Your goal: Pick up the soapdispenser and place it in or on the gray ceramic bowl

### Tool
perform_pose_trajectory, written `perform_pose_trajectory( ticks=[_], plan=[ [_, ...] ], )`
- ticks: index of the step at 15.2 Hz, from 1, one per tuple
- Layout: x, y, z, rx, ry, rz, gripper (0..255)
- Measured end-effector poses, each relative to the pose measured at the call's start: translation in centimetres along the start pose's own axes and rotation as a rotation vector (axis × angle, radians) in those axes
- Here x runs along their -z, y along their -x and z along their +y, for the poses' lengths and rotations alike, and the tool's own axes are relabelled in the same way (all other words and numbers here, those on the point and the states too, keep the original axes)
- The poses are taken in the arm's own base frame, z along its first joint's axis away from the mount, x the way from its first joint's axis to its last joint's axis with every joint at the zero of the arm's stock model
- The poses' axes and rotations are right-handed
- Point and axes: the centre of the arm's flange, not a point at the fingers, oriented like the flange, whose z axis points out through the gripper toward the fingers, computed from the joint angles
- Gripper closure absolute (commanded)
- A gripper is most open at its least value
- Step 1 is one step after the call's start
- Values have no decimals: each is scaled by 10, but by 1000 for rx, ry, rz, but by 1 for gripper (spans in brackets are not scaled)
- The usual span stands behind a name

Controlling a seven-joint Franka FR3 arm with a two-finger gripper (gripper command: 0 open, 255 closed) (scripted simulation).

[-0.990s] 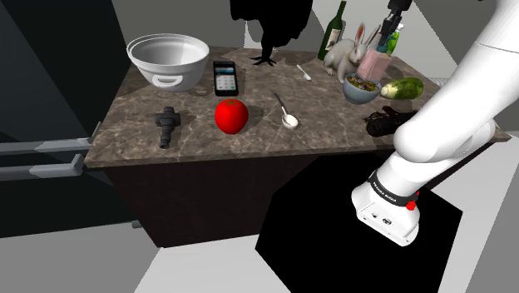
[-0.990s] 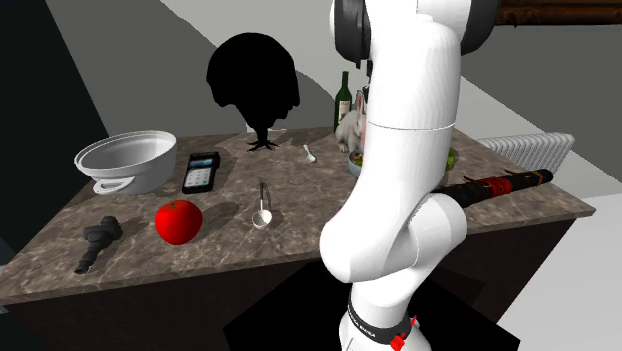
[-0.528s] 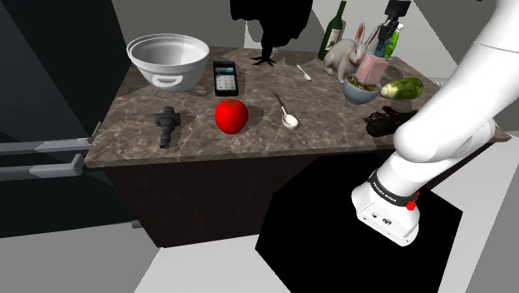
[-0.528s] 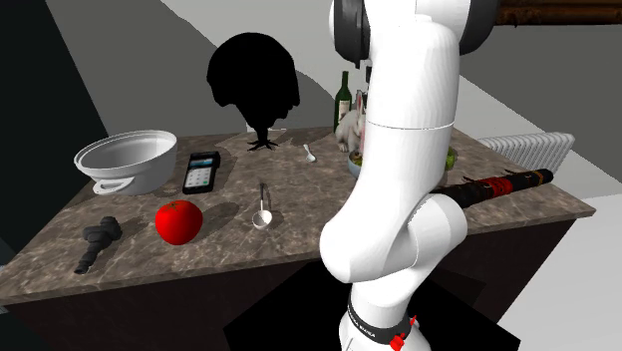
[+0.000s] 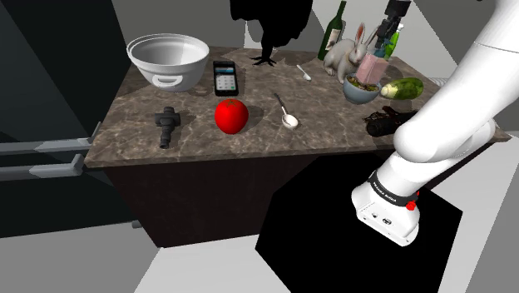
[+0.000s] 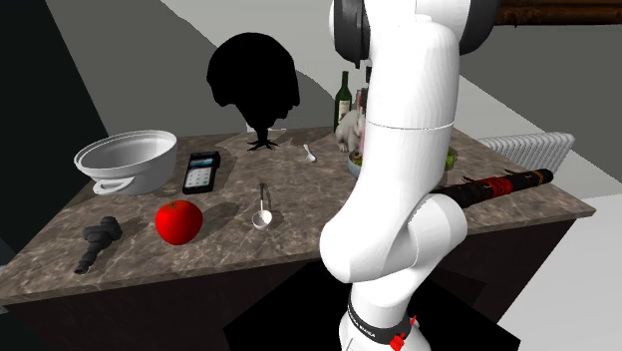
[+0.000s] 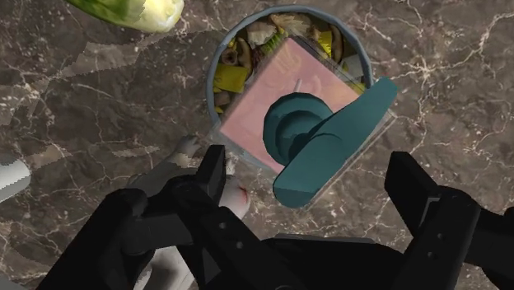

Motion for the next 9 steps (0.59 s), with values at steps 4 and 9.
perform_pose_trajectory(
  ticks=[4, 9],
  plan=[
    [17, -1, 0, 0, 1, 0, 0],
    [49, 0, 0, 0, 0, 0, 0]
  ],
)
